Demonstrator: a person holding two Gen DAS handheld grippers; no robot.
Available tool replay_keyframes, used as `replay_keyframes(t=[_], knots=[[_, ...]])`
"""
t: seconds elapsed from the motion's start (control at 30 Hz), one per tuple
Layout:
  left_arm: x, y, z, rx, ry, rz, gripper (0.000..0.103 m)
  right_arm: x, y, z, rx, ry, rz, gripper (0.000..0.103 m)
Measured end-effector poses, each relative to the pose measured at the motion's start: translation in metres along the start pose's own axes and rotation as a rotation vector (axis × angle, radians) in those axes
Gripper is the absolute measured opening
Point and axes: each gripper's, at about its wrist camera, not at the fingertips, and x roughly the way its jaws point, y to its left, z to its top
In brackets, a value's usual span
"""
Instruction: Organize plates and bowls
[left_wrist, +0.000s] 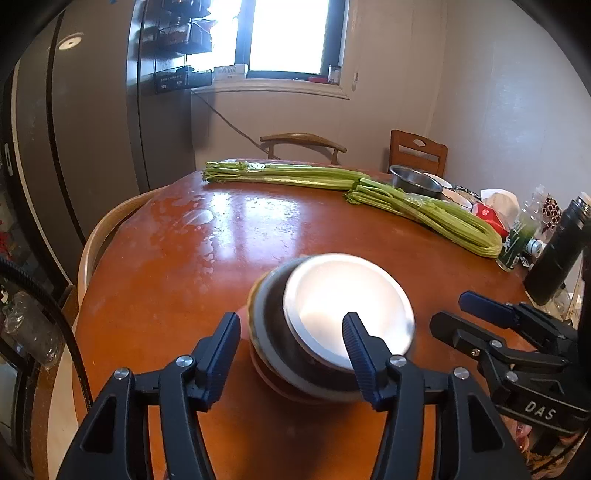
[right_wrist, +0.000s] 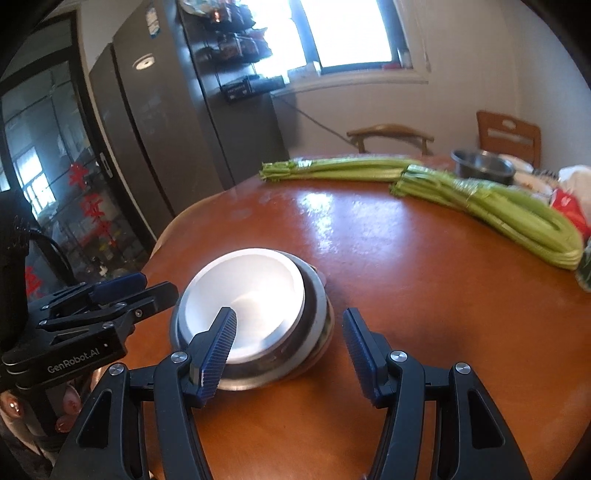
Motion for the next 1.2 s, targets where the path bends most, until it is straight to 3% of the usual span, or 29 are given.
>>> replay_keyframes(t=[0.4, 0.73, 1.0, 1.2], knots=[[-0.024, -0.028, -0.038, 0.003, -0.022, 0.015, 0.058, -0.043, 0.002, -0.034, -0.031, -0.048, -0.08, 0.066], [-0.046, -0.035, -0.059, 0.008, -0.065, 0.052, 0.068, -0.062, 0.012, -0.063, -0.058, -0.078, -0.119, 0.067], [-0.034, -0.031, -0.088, 0.0, 0.004, 0.06, 0.069, -0.058, 0.02, -0.091, -0.066, -0.047, -0.133, 0.067], [-0.032, -0.025, -0.092, -0.009, 0.009, 0.066, 0.069, -0.052, 0.022, -0.096, -0.057, -0.034, -0.138, 0.067]])
